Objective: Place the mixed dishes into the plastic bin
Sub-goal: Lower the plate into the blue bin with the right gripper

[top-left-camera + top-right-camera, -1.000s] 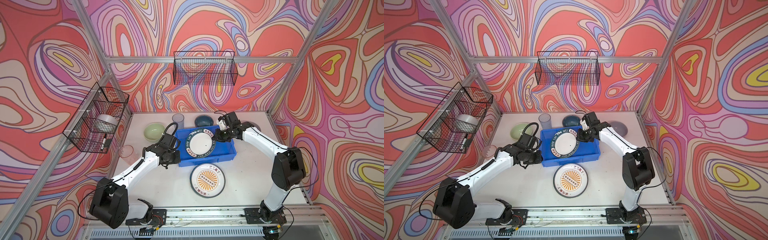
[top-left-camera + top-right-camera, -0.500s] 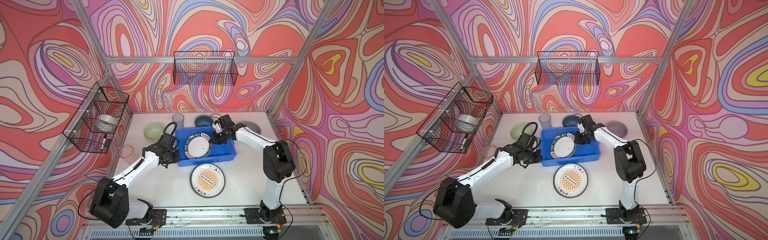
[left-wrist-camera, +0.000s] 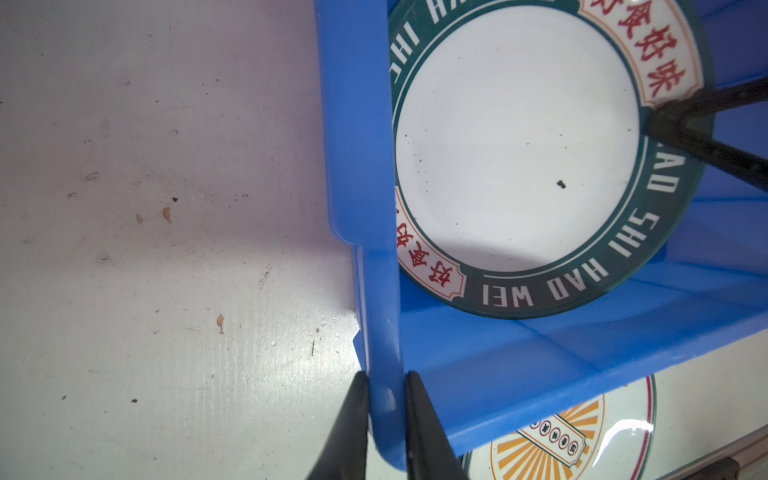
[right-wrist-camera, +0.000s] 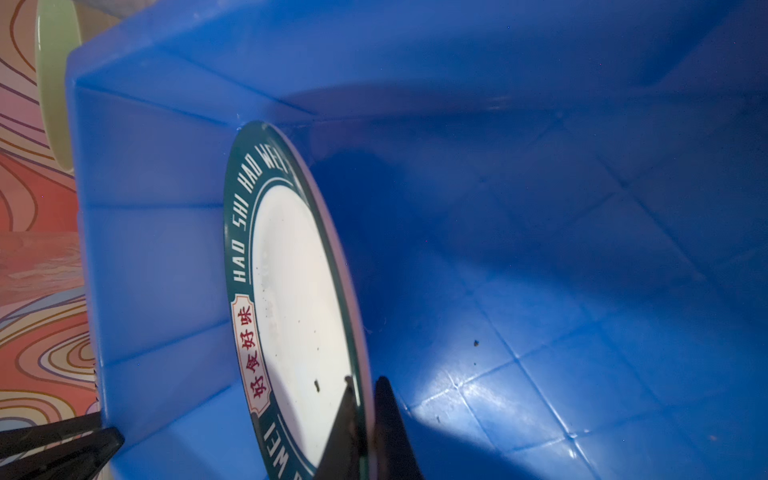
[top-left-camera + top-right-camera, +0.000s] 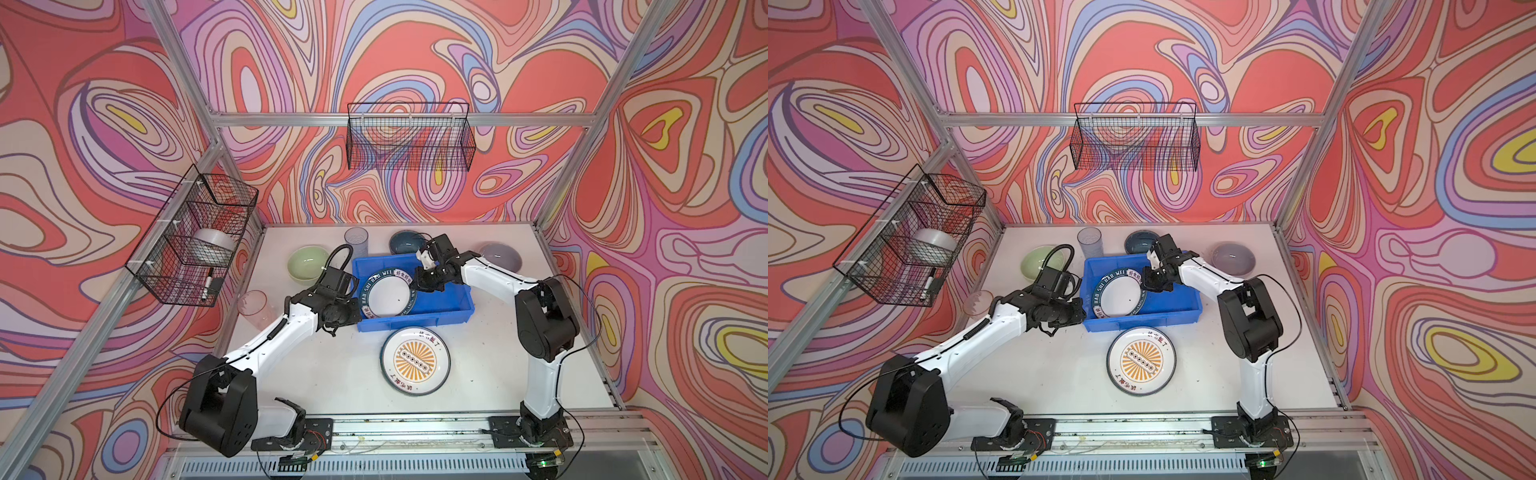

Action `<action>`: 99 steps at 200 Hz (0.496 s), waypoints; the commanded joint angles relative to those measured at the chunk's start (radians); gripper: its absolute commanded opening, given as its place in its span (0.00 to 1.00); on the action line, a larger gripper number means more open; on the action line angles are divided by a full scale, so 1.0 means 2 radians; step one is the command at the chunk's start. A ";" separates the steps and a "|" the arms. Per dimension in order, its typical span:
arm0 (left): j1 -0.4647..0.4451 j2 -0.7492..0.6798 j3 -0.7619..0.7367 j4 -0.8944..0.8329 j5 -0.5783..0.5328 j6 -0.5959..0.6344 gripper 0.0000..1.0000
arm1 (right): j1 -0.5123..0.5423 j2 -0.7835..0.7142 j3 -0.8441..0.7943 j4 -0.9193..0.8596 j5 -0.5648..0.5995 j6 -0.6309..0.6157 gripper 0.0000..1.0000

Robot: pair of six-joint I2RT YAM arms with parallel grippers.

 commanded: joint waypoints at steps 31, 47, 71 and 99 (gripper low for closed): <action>0.002 -0.005 -0.021 -0.001 0.013 -0.010 0.23 | 0.012 0.020 0.011 0.004 0.018 -0.002 0.14; 0.002 -0.008 -0.022 -0.004 0.012 -0.010 0.24 | 0.014 0.021 0.013 0.001 0.026 -0.005 0.20; 0.002 -0.015 -0.021 -0.006 0.010 -0.010 0.26 | 0.014 0.021 0.013 -0.002 0.035 -0.005 0.27; 0.002 -0.021 -0.022 -0.007 0.009 -0.011 0.29 | 0.014 0.021 0.014 -0.007 0.040 -0.006 0.33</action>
